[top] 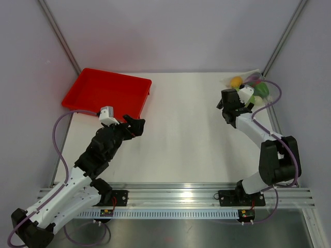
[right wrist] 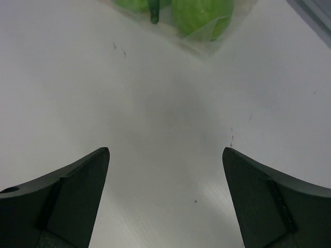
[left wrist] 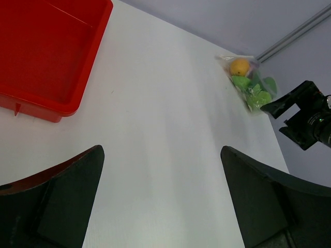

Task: Open the zip-top bag and remove the fake food
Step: Pick up the zipper food storage bag at the corner of the board.

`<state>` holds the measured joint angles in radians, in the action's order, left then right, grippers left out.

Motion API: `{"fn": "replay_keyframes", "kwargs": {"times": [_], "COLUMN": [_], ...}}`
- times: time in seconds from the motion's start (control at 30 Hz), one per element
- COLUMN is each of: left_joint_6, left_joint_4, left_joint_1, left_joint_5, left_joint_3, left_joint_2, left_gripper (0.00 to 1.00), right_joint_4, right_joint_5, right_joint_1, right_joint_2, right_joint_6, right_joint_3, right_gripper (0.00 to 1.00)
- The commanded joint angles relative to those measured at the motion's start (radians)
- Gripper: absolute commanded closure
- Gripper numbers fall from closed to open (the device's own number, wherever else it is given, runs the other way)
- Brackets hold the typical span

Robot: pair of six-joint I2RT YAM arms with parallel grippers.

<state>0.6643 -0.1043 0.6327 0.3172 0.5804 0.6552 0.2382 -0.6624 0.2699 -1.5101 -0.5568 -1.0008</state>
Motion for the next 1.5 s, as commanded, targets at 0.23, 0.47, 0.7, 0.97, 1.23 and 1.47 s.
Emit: {"fn": "replay_keyframes", "kwargs": {"times": [0.23,0.47,0.7,0.97,1.23,1.47], "left_joint_6": [0.008,0.011,0.012,0.017,0.020,0.023], "left_joint_4": [0.058,0.068,0.066,0.072,0.081,0.086], "left_joint_1": [-0.005,-0.005,-0.005,-0.005,-0.007,-0.007], "left_joint_5": [-0.041,-0.053,-0.058,-0.072,-0.084,-0.093], "left_joint_3": [0.016,0.016,0.018,0.018,0.016,0.016], "left_joint_2": [0.017,0.026,0.027,0.038,0.044,0.047], "left_gripper": [0.01,0.01,0.01,0.01,0.01,0.01], "right_joint_4": [-0.276,-0.402,-0.202,-0.057,-0.031,-0.046], "right_joint_5": [0.155,0.198,0.205,0.213,0.201,0.199], "right_joint_1": [-0.112,-0.176,-0.231,-0.294,-0.311,-0.317], "right_joint_2": [-0.153,-0.180,-0.298,-0.403,-0.450,-0.529], "right_joint_6": [0.147,0.232,0.207,0.207,0.210,0.233], "right_joint_3": [-0.062,-0.033,-0.192,-0.329,-0.377,-0.446], "right_gripper": [0.10,0.12,0.13,0.15,0.14,0.32]}}
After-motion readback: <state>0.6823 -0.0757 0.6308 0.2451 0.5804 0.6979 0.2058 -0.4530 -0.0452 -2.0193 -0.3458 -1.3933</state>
